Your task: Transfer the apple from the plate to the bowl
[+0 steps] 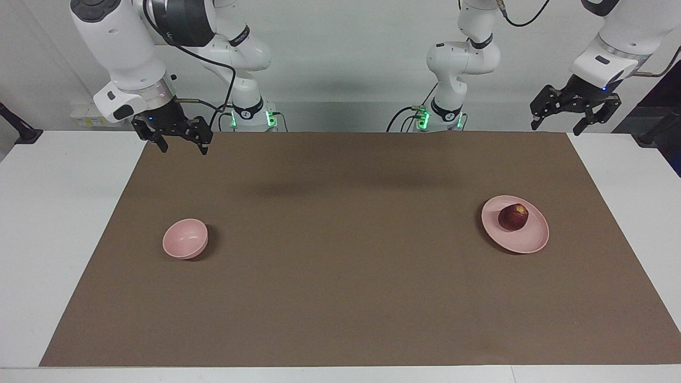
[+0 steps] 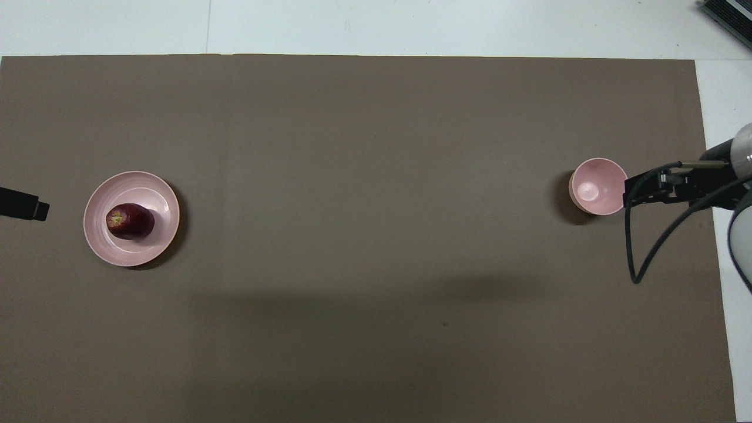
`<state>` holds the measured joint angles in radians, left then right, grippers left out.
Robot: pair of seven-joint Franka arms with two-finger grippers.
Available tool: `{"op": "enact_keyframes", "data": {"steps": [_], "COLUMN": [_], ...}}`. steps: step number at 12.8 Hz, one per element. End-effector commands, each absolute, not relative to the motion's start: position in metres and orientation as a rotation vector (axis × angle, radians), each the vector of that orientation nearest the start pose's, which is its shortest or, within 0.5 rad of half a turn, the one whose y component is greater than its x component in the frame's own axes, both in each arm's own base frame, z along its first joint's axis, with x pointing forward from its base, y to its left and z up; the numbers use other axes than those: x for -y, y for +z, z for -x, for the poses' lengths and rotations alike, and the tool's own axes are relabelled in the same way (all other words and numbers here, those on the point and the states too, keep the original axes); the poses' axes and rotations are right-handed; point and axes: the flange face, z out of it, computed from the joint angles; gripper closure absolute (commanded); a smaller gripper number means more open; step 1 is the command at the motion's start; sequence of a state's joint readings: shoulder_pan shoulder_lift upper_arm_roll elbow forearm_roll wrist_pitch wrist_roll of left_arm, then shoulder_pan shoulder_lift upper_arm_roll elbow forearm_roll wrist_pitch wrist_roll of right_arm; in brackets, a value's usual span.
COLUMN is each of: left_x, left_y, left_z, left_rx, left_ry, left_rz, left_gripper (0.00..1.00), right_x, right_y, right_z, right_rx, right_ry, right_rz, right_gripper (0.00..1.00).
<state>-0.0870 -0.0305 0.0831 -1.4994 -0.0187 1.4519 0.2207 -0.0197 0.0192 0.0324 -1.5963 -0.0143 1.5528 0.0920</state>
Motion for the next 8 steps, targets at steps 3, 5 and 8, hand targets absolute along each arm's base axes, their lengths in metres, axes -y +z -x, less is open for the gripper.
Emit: {"op": "enact_keyframes", "data": {"steps": [3, 5, 8], "left_x": [0.0006, 0.0004, 0.0006], "left_y": [0.6656, 0.6657, 0.6657], "left_z": [-0.5289, -0.5295, -0.5296], "left_rx": [-0.349, -0.349, -0.344], "left_ry": [0.025, 0.023, 0.022], "left_rz": [3.135, 3.133, 3.135], "left_gripper": [0.00, 0.00, 0.00], "right_x": [-0.0005, 0.0003, -0.0024], "right_y": [0.6025, 0.6026, 0.6026], "right_z": [-0.5535, -0.5559, -0.5559], "right_rx": [-0.097, -0.104, -0.099], "right_ry": [0.123, 0.104, 0.103], "right_rz": [3.149, 3.149, 3.148], "right_gripper": [0.00, 0.00, 0.00]}}
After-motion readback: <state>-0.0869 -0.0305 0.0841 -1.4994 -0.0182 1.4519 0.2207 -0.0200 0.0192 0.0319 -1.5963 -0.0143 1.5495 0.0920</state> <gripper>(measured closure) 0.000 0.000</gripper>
